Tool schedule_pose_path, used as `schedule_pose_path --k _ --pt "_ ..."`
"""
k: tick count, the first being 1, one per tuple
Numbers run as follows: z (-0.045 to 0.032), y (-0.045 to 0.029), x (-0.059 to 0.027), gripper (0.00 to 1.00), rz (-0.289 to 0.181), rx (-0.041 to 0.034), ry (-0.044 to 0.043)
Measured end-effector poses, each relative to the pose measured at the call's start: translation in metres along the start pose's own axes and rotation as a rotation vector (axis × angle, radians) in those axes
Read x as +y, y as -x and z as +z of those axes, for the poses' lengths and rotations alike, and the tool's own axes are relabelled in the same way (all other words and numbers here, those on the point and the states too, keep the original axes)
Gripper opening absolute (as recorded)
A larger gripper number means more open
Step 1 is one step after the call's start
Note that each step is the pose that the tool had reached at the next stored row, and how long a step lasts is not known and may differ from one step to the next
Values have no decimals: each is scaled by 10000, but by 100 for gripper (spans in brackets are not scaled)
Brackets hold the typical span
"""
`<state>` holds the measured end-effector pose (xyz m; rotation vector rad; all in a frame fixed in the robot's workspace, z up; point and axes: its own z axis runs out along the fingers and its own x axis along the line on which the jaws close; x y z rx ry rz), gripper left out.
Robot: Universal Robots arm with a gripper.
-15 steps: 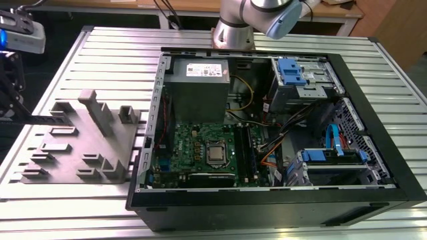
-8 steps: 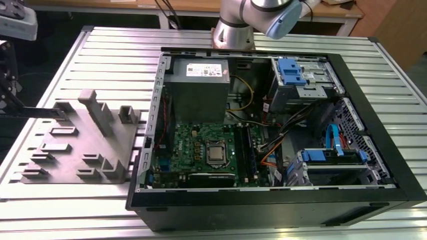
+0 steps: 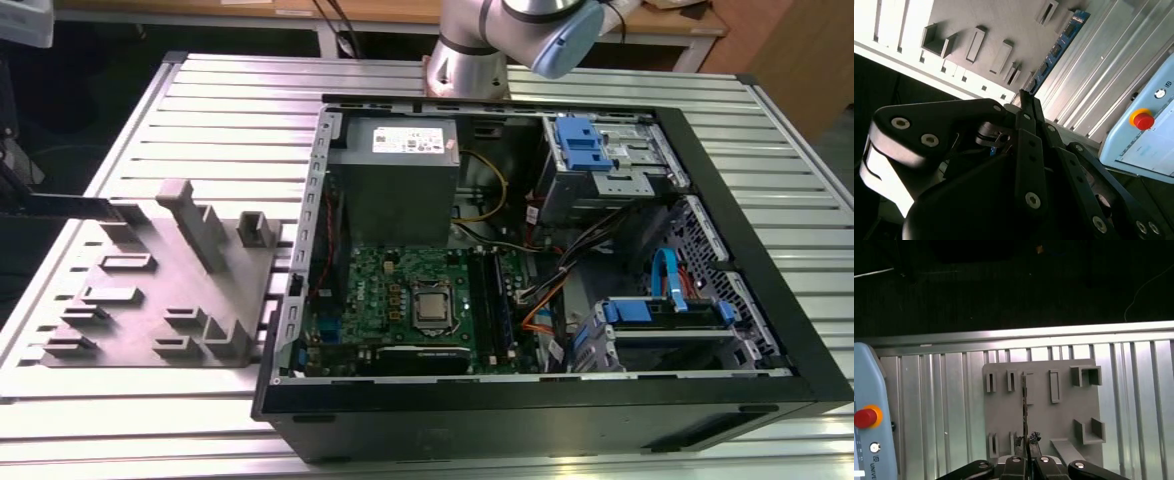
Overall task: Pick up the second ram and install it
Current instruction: 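Pick up the second ram and move it above second insertion slot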
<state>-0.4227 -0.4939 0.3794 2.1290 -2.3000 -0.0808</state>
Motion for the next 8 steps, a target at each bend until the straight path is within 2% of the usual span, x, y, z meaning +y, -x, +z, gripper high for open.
schedule_pose_path --k 8 --pt "-210 16 10 10 -3 -101 4"
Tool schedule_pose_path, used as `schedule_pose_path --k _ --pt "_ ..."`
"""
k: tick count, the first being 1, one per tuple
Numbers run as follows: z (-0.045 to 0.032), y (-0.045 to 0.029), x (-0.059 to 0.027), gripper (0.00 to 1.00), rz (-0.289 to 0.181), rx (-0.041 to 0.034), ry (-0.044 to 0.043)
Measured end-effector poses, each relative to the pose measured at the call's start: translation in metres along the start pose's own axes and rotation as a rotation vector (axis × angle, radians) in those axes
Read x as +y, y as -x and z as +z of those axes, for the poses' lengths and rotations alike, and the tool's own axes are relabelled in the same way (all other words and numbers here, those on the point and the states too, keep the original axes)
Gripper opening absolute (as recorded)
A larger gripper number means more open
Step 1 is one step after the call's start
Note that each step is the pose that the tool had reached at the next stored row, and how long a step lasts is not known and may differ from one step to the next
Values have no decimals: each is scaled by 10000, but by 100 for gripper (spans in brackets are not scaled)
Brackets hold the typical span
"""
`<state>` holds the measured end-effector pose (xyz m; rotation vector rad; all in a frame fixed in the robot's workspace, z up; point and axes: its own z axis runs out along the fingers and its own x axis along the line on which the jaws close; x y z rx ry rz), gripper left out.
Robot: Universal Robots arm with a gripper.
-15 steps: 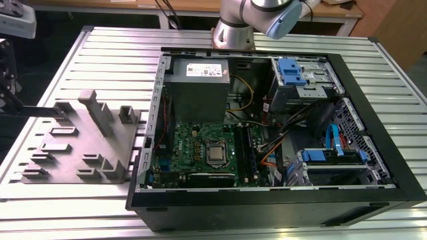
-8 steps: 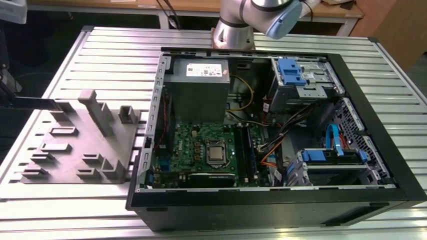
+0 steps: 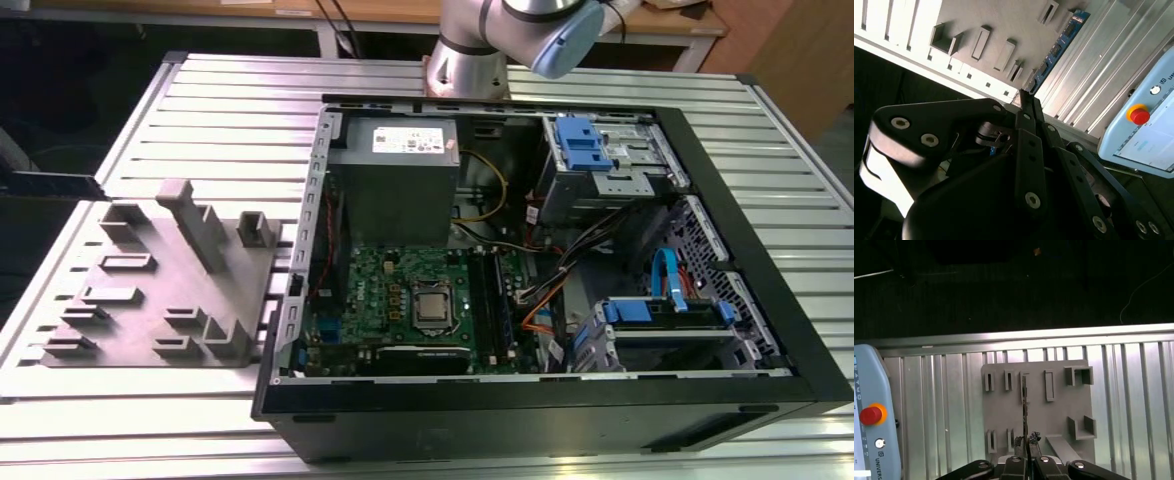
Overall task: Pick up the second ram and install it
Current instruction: 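Pick up the second ram and move it above second insertion slot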
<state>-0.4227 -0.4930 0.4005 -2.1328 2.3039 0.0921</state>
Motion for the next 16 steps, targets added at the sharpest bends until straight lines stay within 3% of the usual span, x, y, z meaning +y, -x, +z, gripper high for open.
schedule_pose_path --k 7,16 --pt "-135 8 5 10 -4 -81 3" --pt "-138 12 -36 10 -5 -82 4"
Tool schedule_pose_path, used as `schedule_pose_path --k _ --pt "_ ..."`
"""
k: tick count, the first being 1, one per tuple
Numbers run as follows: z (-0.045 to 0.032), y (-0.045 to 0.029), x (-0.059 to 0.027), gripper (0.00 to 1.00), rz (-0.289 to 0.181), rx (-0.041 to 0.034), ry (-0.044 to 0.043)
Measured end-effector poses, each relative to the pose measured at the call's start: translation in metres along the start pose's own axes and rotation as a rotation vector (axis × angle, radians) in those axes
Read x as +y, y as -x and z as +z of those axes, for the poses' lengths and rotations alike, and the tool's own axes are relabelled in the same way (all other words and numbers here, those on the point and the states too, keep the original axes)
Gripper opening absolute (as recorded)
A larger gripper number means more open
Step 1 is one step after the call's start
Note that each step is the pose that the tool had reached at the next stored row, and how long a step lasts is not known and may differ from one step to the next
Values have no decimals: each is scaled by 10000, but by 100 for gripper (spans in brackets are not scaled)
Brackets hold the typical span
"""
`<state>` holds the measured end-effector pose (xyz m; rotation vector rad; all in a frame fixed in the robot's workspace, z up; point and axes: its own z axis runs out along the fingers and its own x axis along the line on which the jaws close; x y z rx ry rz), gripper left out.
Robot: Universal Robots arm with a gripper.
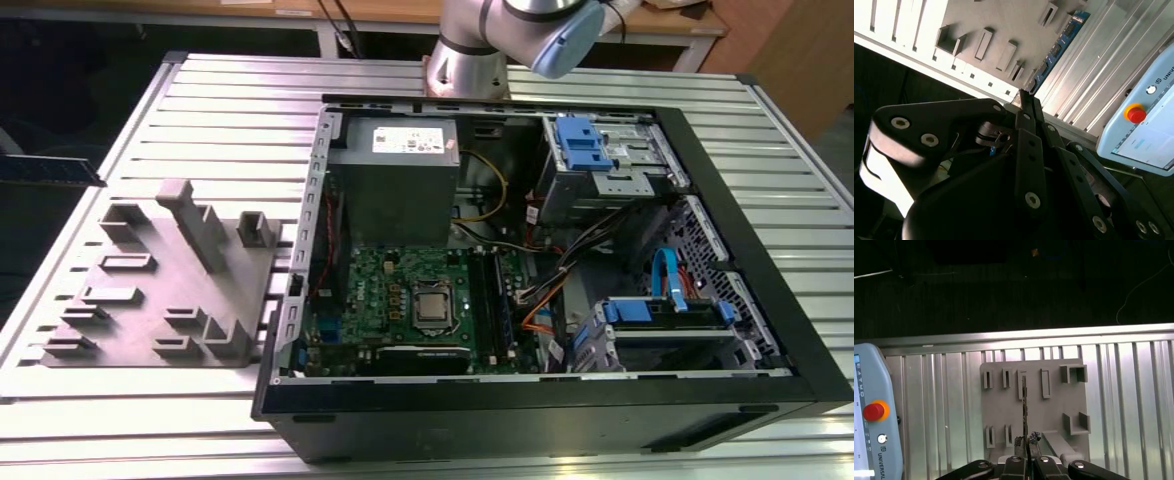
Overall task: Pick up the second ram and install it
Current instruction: 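Pick up the second ram and move it above second insertion slot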
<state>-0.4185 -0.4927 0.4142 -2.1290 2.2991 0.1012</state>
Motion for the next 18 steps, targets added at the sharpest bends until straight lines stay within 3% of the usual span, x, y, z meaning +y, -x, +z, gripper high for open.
schedule_pose_path --k 8,18 --pt "-5 14 -177 10 -1 0 0" --pt "-16 39 -496 10 -1 -4 0"
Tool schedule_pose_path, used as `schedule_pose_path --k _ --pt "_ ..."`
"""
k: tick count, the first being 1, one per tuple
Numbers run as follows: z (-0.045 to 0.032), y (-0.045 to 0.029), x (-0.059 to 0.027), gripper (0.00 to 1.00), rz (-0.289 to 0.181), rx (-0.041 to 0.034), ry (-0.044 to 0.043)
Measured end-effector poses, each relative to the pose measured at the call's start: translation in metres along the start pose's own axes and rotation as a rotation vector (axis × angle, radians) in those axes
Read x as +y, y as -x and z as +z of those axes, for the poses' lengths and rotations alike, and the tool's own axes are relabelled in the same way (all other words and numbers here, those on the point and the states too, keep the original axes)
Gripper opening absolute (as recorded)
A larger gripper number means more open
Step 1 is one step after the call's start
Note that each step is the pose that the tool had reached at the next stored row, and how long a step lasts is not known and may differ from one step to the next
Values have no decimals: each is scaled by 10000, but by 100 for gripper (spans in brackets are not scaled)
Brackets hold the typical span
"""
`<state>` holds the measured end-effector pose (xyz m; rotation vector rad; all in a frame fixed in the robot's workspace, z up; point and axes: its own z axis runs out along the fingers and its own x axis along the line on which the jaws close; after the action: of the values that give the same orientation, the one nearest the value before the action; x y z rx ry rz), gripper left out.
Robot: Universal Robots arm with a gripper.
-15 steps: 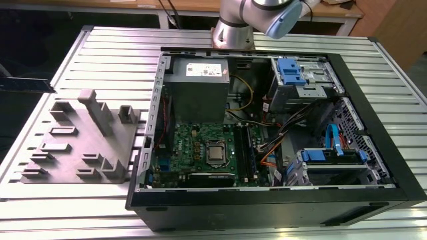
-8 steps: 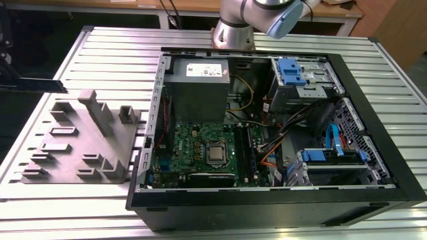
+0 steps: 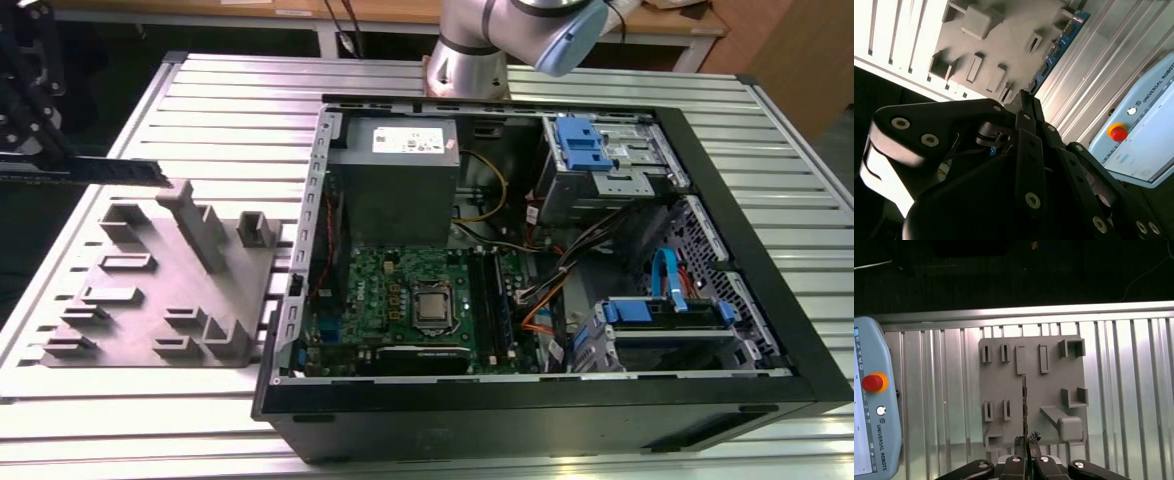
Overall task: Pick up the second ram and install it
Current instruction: 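Pick up the second ram and move it above second insertion slot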
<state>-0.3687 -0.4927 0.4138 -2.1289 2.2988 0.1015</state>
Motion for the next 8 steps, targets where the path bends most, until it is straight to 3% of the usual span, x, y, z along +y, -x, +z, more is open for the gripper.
schedule_pose_path --k 8 --pt "-9 21 -266 10 0 -6 1"
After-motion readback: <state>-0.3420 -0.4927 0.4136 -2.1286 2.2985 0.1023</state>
